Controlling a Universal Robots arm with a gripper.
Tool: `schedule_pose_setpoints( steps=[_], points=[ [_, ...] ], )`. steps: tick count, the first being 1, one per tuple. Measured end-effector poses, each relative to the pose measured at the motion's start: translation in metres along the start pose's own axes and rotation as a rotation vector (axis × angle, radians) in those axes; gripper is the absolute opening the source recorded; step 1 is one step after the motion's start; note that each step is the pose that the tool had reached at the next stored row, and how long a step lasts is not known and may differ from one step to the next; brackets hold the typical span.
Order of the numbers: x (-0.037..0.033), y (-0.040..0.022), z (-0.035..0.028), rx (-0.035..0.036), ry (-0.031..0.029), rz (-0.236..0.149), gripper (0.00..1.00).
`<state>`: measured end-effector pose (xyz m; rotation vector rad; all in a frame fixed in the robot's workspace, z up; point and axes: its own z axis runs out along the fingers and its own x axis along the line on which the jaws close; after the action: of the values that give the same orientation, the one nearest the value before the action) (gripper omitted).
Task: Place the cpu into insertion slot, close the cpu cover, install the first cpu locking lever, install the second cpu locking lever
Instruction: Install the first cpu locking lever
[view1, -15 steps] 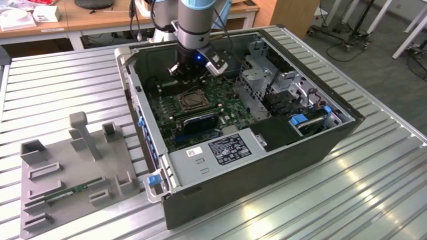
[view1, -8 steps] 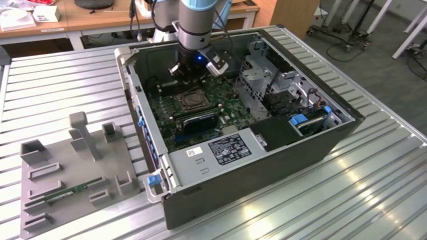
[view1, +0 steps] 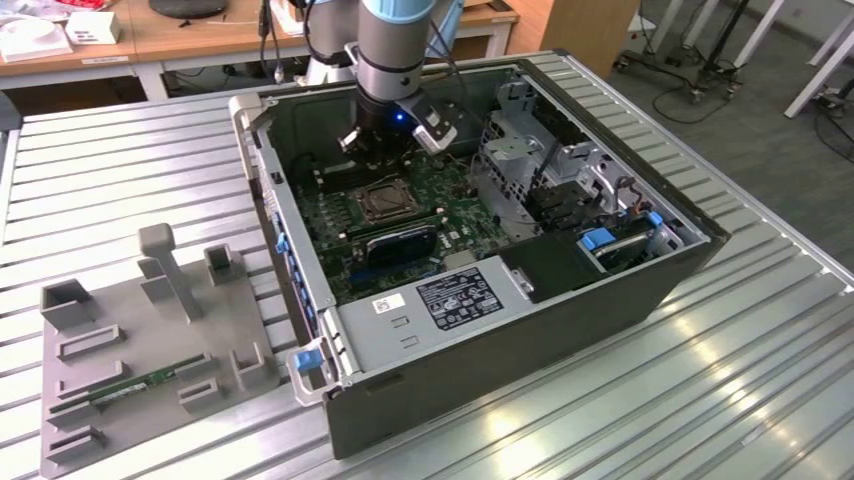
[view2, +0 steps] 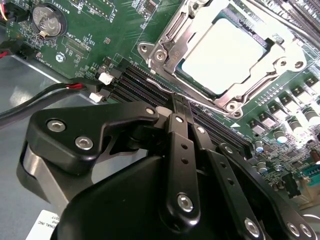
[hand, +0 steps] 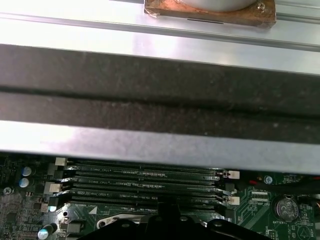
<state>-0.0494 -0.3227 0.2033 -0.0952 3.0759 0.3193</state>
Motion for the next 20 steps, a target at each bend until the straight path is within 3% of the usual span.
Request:
schedule_pose_setpoints(
  steps=[20],
  points=[
    [-0.0006,-0.0013,0.0055,0.0002,0.0001,0.000,0.11]
  ],
)
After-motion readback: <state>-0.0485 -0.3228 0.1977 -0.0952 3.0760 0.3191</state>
